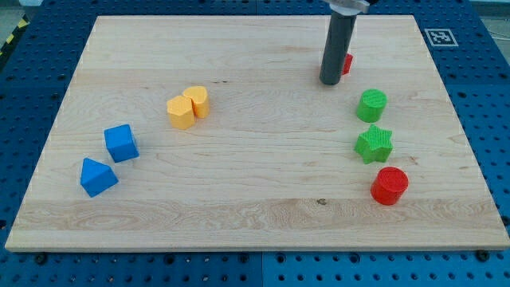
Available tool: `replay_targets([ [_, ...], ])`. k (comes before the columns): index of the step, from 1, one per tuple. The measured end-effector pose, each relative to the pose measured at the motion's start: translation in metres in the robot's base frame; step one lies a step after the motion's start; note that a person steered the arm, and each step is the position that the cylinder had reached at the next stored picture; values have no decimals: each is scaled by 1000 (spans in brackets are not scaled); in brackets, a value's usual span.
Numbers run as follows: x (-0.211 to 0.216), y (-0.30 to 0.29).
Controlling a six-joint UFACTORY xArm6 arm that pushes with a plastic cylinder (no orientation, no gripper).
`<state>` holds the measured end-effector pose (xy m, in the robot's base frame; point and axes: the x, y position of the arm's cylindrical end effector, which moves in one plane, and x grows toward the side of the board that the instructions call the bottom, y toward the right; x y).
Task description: Move red star slightly towards left side
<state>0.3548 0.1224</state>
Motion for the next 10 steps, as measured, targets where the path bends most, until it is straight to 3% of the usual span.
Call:
replay_targets([
  [6, -18, 102],
  [10, -31, 33],
])
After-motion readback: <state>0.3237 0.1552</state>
